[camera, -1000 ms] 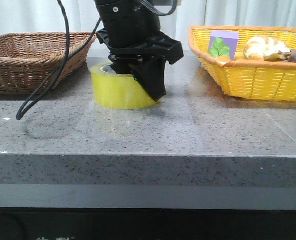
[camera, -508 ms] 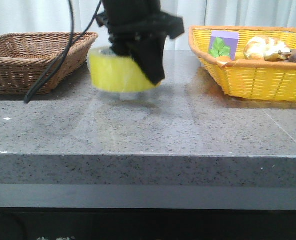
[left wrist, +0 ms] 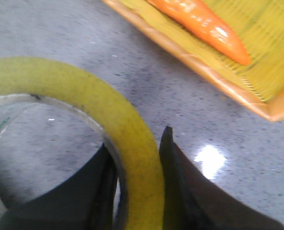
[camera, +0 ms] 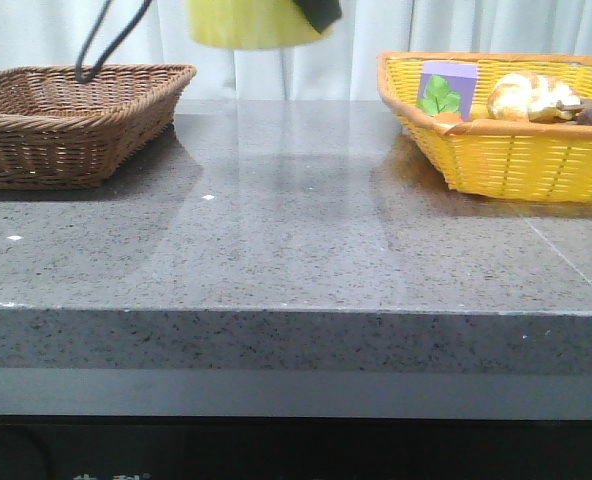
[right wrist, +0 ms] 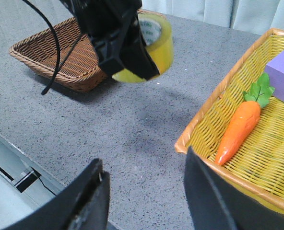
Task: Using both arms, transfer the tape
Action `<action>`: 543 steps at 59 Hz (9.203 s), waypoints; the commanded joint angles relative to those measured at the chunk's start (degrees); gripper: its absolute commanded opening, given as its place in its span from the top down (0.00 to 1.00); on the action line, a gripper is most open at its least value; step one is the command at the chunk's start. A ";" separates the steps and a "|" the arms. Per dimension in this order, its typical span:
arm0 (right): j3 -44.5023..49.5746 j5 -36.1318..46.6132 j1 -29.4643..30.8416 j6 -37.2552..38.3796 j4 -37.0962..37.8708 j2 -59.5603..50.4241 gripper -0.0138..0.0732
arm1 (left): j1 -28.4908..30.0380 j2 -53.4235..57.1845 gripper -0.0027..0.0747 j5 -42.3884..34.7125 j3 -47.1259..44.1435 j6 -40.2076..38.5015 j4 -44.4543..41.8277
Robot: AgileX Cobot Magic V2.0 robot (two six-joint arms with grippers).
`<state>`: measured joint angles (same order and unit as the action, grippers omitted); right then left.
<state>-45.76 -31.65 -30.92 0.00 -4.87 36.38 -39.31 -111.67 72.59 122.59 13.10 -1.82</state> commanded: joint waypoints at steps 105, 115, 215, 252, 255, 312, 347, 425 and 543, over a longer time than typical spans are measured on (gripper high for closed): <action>-1.39 4.62 0.28 0.00 -0.13 -0.14 0.39 | 30.61 -9.10 0.50 -1.03 3.62 -0.10 5.77; -1.39 4.62 0.28 0.00 -0.13 -0.14 0.39 | 30.61 -8.60 0.44 -0.43 3.62 -0.66 6.00; -1.39 5.59 0.28 0.00 -0.13 -0.14 0.39 | 11.52 71.20 0.44 -33.70 -72.49 -2.18 10.82; -1.39 0.52 0.28 0.00 2.44 -0.14 0.39 | 11.52 82.44 0.44 -47.49 -85.56 -2.18 10.71; -1.39 0.39 0.28 0.00 2.73 -0.14 0.39 | 11.52 82.44 0.44 -47.62 -85.56 -2.18 10.68; -1.39 -1.96 0.28 0.00 3.23 -0.14 0.97 | 11.52 82.44 0.99 -47.26 -85.56 -2.18 6.78; -1.39 -1.90 0.28 0.00 3.23 -0.14 0.97 | 26.38 98.28 0.99 -55.66 -101.27 -2.18 11.42; -1.39 -1.87 0.28 0.00 3.23 -0.01 0.97 | 32.95 112.99 0.99 -73.44 -123.12 -8.90 8.23; 46.95 36.64 32.25 0.00 2.07 -38.30 0.97 | 32.95 112.87 0.99 -73.44 -123.12 -8.90 9.12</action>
<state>1.59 0.78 1.06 0.38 -2.76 -0.59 -6.39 0.22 3.91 -0.21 4.60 6.90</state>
